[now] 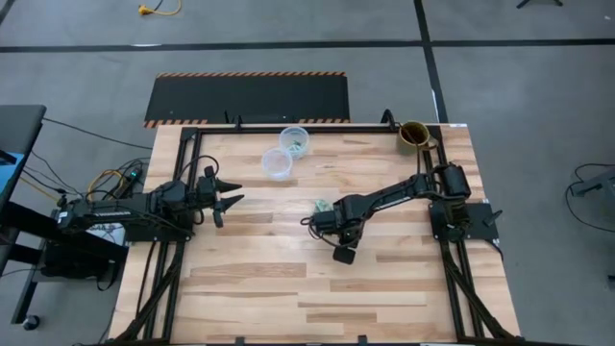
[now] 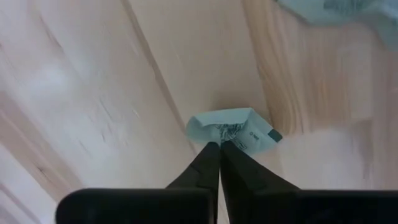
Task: Pick and place items into bin
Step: Put the stevia packet into the top bin
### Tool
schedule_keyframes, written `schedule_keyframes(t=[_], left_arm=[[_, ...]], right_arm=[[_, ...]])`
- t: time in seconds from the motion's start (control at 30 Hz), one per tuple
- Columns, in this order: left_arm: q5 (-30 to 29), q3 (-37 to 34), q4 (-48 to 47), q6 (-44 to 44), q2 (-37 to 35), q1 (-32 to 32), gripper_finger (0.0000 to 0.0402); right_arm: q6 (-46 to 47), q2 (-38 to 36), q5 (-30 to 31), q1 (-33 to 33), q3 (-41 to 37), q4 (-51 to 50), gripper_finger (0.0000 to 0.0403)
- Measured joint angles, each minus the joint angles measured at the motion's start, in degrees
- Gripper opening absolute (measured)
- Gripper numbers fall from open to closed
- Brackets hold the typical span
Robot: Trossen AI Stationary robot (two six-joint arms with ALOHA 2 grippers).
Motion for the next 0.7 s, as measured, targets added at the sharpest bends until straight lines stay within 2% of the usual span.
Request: schedule_keyframes(t=[0.4, 0.7], left_arm=[[0.0, 0.0, 0.0, 0.0, 0.0, 0.0, 0.0143], [0.0, 0.0, 0.0, 0.0, 0.0, 0.0, 0.0143]], right_arm=[[1.9, -9.6, 2.7, -1.4, 0.0, 2.4, 0.0001], [1.6, -18.7, 6.1, -8.2, 0.1, 16.3, 0.0]])
